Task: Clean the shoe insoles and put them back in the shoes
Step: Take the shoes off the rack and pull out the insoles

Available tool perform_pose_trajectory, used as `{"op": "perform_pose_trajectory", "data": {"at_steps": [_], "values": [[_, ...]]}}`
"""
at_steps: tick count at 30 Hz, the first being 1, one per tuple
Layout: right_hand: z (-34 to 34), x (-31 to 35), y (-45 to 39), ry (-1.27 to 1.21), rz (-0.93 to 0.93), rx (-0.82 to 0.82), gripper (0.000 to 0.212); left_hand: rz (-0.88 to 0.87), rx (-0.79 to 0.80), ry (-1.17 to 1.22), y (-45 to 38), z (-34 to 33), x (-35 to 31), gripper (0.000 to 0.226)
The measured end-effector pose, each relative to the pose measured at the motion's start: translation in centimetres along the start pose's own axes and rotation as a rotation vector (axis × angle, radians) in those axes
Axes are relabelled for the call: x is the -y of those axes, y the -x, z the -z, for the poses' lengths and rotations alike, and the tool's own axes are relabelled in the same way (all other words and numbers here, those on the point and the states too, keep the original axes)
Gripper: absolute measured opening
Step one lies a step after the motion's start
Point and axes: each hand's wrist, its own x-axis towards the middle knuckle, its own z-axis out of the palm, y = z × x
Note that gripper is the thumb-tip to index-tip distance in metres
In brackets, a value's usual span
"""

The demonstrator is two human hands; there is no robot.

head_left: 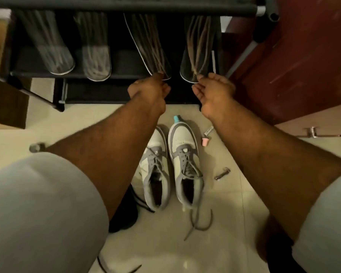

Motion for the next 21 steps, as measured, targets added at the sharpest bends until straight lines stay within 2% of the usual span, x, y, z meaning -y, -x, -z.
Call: {"op": "perform_pose_trajectory", "data": {"at_steps": [5, 9, 15, 21], "values": [[7.0, -2.7, 9.4, 0.022, -0.138, 0.093, 0.019, 0.011, 0.092, -0.027, 7.1, 7.3, 2.6, 0.018], [15.3, -6.9, 18.4, 0.033, -0.233, 0.070, 0.021, 0.032, 0.038, -0.129, 15.1, 16.1, 8.0, 0.008], [28.4, -14.7, 30.3, 0.065, -0.422, -0.137, 0.024, 0.282, -0.076, -0.434, 27.1, 28.8, 19.5, 0.017], [35.9, -19.5, 34.1, 0.227, -0.635, -0.182, 0.023, 0.545, -0.175, -0.618, 31.9, 36.2, 26.4, 0.018]]}}
